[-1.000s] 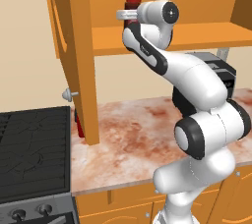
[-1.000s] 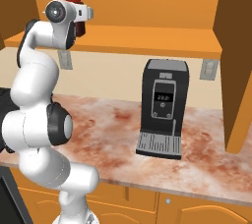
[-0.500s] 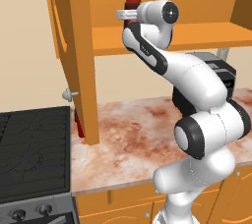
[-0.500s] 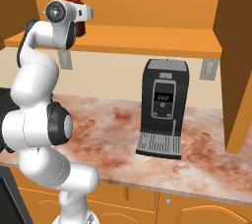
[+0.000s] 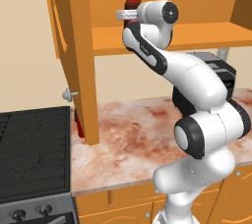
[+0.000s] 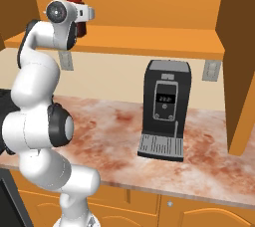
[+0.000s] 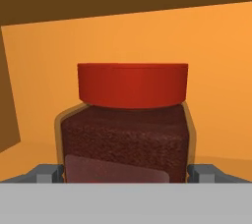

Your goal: Collect the paprika, ketchup, and shaker from the cabinet and place them next to the stove.

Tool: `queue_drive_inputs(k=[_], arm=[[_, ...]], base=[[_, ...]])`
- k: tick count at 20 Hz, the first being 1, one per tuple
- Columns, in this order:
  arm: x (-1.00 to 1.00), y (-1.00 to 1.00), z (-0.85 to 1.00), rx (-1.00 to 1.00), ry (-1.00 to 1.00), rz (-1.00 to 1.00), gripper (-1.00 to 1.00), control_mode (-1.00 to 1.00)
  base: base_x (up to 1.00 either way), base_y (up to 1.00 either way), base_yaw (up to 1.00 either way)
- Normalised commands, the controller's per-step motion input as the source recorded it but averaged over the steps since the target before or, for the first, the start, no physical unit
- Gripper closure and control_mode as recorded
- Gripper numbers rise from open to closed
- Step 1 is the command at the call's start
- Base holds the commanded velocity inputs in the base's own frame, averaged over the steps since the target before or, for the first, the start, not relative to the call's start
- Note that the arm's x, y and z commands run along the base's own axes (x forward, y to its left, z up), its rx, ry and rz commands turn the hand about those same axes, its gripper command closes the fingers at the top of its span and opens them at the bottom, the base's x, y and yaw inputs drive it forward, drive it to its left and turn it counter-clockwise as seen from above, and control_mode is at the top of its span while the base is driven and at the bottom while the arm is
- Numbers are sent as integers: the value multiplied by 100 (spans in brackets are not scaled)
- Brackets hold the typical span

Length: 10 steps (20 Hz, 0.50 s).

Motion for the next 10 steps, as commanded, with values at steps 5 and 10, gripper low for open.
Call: queue_drive_inputs(k=[5, 10], arm=[[0, 0, 0, 0, 0, 0, 100, -100], [0, 0, 0, 0, 0, 0, 100, -100]], base=[[0, 0, 0], [0, 0, 0]])
